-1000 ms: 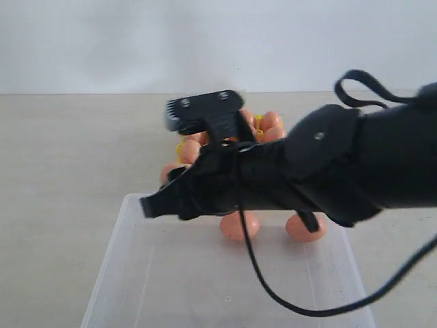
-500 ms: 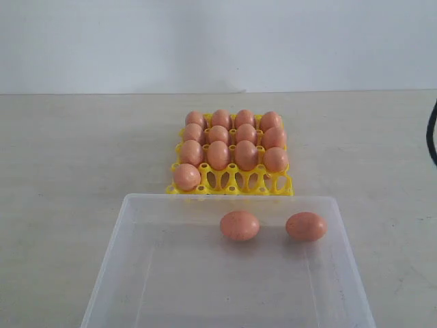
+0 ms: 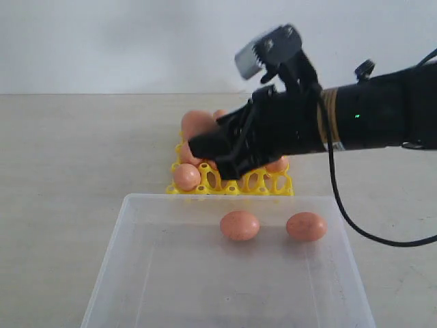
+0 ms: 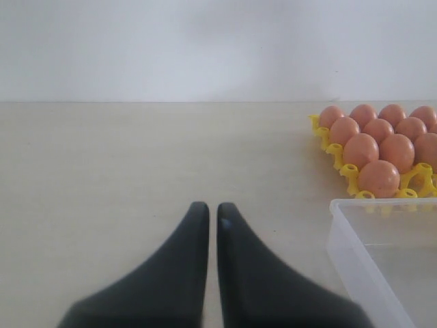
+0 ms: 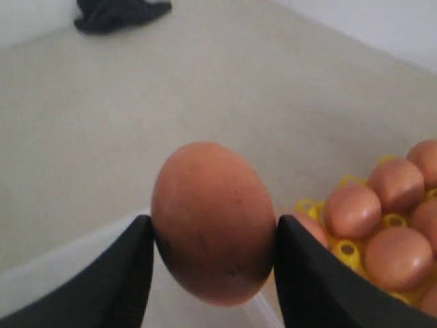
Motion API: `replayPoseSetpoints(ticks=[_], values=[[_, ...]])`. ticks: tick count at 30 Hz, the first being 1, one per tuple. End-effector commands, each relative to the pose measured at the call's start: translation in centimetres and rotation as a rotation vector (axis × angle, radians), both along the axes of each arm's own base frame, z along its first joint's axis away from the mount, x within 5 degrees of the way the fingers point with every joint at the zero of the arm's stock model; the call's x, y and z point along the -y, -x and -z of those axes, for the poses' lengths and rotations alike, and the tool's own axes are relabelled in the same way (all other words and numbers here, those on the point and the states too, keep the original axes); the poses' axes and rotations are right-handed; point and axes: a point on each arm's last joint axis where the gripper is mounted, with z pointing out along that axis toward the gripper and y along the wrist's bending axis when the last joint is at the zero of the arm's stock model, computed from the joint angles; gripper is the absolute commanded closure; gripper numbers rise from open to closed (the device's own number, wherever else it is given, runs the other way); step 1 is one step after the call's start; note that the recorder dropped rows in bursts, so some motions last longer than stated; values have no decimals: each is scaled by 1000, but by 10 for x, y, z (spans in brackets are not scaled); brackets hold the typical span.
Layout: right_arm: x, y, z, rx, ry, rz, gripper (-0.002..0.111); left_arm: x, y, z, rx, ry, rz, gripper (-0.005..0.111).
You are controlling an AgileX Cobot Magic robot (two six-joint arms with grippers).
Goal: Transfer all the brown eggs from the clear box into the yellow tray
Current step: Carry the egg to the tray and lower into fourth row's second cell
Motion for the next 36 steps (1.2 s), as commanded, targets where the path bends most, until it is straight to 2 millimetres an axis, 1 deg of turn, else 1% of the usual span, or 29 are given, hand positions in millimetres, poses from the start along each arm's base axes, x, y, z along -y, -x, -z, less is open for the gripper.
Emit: replayPoseSetpoints(ticks=[1, 4, 7, 13, 17, 20, 24, 32, 36], values=[[2, -9, 26, 15, 133, -40, 108, 0, 0, 1, -2, -2, 9, 103], [1, -13, 42, 24, 186, -69, 108, 0, 0, 1, -2, -2, 9, 103], [0, -15, 52, 16, 205, -81, 108, 0, 0, 1, -2, -2, 9, 103], [-1, -26, 66, -2, 152, 4, 108, 0, 0, 1, -2, -2, 9, 103], [-1, -39, 70, 26, 84, 99, 108, 0, 0, 1, -2, -2, 9, 103], [-5, -51, 74, 22, 52, 120, 108, 0, 0, 1, -2, -2, 9, 103], [-8, -61, 80, 19, 57, 127, 108, 0, 0, 1, -2, -2, 9, 103], [-8, -66, 94, -15, 77, 143, 108, 0, 0, 1, -2, -2, 9, 103], [-7, -67, 97, -19, 87, 155, 108, 0, 0, 1, -2, -2, 9, 103]])
